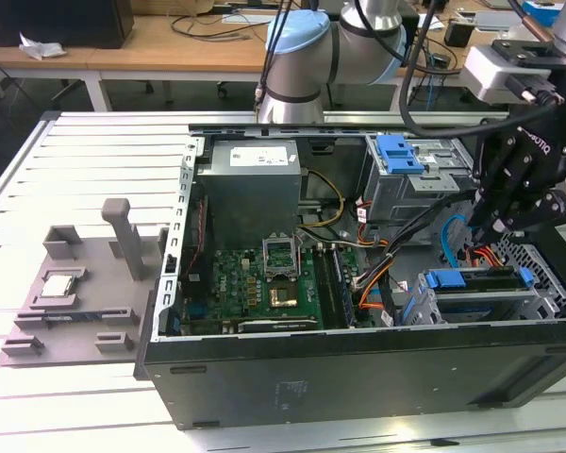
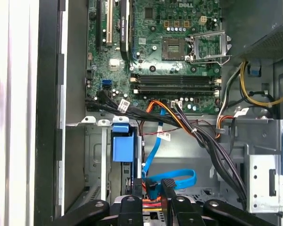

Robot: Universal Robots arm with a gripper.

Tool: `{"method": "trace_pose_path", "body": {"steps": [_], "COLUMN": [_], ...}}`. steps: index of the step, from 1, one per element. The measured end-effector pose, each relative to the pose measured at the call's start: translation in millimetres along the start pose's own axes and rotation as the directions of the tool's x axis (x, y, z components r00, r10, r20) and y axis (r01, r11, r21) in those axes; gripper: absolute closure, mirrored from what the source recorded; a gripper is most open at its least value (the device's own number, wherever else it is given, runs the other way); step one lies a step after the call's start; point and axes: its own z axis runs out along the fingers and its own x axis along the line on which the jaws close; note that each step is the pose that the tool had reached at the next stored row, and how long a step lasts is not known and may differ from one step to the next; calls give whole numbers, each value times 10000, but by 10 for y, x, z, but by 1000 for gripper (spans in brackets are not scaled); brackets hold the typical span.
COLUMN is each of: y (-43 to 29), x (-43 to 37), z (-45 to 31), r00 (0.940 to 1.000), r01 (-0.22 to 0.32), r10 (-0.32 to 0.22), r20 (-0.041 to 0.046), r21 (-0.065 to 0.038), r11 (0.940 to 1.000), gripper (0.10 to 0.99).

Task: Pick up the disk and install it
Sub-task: 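Insert the second disk wire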

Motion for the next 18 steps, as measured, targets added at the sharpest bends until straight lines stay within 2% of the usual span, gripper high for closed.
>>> {"method": "trace_pose_path", "body": {"steps": [7, 8, 10, 18], "y": [5, 5, 6, 7], "x": [1, 1, 1, 1], "z": [1, 1, 1, 1], "r00": [10000, 10000, 10000, 10000], "r01": [12, 12, 12, 12], "r10": [-12, -12, -12, -12], "r20": [-1, 0, -1, 0], "r21": [0, 0, 0, -1], "r11": [10000, 10000, 10000, 10000], "gripper": [784, 800, 925, 925]}}
